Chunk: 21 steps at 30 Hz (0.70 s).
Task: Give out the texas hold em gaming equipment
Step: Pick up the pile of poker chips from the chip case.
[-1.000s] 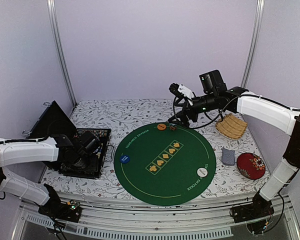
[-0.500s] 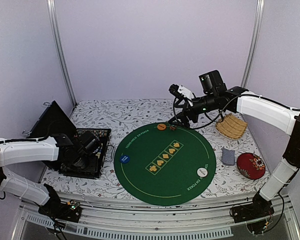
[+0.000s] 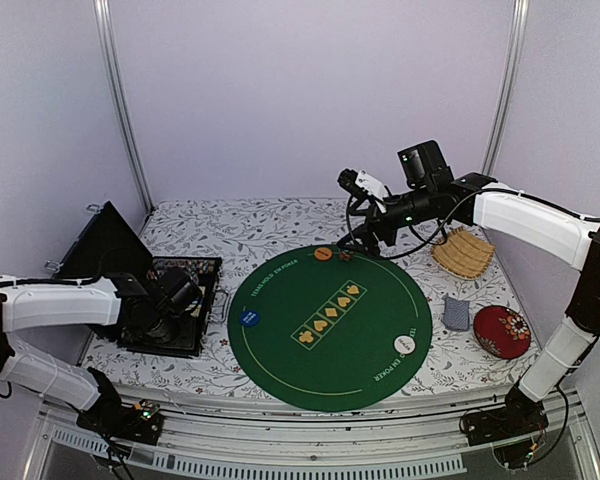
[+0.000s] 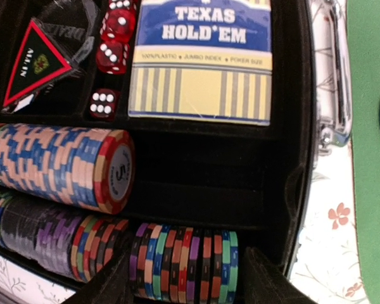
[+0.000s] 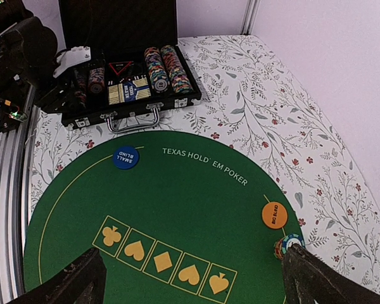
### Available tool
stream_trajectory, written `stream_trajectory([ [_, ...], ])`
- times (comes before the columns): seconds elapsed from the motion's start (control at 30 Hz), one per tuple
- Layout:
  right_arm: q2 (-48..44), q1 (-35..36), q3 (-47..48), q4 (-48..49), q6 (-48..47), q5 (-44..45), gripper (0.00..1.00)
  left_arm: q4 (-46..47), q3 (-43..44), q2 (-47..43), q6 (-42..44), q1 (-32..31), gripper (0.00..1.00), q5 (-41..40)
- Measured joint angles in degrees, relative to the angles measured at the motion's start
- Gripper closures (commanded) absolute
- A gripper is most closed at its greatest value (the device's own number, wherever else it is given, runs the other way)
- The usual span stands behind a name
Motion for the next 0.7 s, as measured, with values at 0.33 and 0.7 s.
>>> stream_trajectory([
  [0.33, 0.0, 0.2, 0.0, 0.0, -0.2, 0.0, 0.01, 4.1, -1.1, 0.5, 2.3, 2.2, 0.74, 0.7],
  [0.7, 0.0, 0.2, 0.0, -0.3, -0.3, 0.0, 0.01, 3.1, -1.0, -1.4, 3.2, 3.0, 1.0, 3.4],
])
